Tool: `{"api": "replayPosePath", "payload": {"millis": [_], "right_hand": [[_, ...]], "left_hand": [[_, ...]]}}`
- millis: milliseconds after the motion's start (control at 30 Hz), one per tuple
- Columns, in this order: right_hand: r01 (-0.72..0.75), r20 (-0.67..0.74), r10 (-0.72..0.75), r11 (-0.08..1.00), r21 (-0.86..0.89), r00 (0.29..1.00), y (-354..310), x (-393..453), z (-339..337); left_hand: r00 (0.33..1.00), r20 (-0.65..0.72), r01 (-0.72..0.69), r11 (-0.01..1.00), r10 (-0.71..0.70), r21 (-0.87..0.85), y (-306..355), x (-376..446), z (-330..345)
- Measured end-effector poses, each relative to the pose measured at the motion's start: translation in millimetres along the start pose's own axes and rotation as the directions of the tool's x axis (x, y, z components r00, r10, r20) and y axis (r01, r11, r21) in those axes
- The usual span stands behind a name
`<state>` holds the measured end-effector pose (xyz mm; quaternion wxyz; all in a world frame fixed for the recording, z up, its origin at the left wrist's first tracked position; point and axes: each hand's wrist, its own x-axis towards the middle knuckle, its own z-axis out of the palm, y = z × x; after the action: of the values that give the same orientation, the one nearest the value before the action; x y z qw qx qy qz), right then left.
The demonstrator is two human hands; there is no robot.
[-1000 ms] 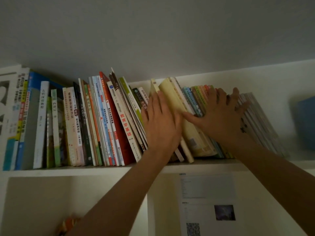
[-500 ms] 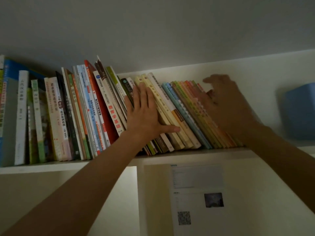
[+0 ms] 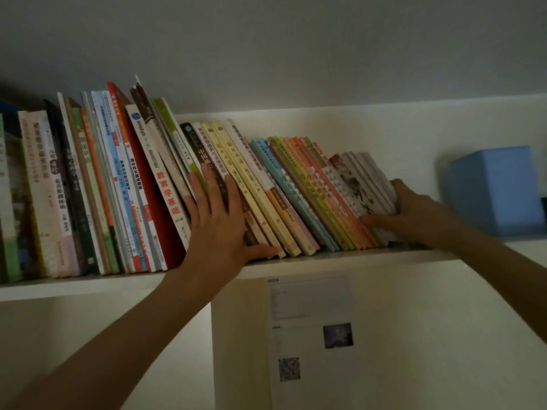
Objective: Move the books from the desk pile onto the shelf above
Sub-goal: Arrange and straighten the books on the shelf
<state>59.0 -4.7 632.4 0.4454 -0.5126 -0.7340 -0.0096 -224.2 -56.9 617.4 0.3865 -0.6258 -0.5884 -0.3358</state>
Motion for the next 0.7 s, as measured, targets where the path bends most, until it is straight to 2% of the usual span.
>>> {"api": "replayPosePath", "payload": {"millis": [100,167,267,367,433,567,633,700], "right_hand": [[-0.002,-0.028,0.001,1.000,-0.024,1.000,-11,1,7],[-0.005,-0.098,-0.002,0.998,-0.069,0.995,-22,2,14],[-0.020,-0.177,0.010,0.998,-0.056,0.984,-35,-4,22],[-0.049,-0.248,0.034,0.997,-0.057,0.968,-37,-7,28],[-0.076,-0.231,0.065,0.996,-0.039,0.971,-36,-9,32],[-0.130,-0.108,0.140,0.987,0.092,0.984,-40,-6,28],[-0.176,-0.125,0.192,0.976,0.126,0.974,-42,-5,29],[-0.193,-0.188,0.214,0.973,0.124,0.959,-41,-2,36]], "left_hand": [[0.996,0.031,-0.080,0.995,0.078,0.058,-14,0,-7],[0.989,0.064,-0.136,0.985,0.130,0.109,-27,2,-15],[0.977,0.090,-0.204,0.974,0.195,0.096,-41,2,-22],[0.975,0.055,-0.222,0.965,0.217,0.136,-44,0,-20],[0.968,0.056,-0.252,0.949,0.245,0.189,-47,-4,-19],[0.984,-0.015,-0.171,0.968,0.177,0.184,-64,-21,-28],[0.995,-0.073,-0.064,0.993,0.071,0.097,-70,-28,-33],[0.997,-0.078,-0.015,0.999,0.019,0.047,-74,-29,-32]]}}
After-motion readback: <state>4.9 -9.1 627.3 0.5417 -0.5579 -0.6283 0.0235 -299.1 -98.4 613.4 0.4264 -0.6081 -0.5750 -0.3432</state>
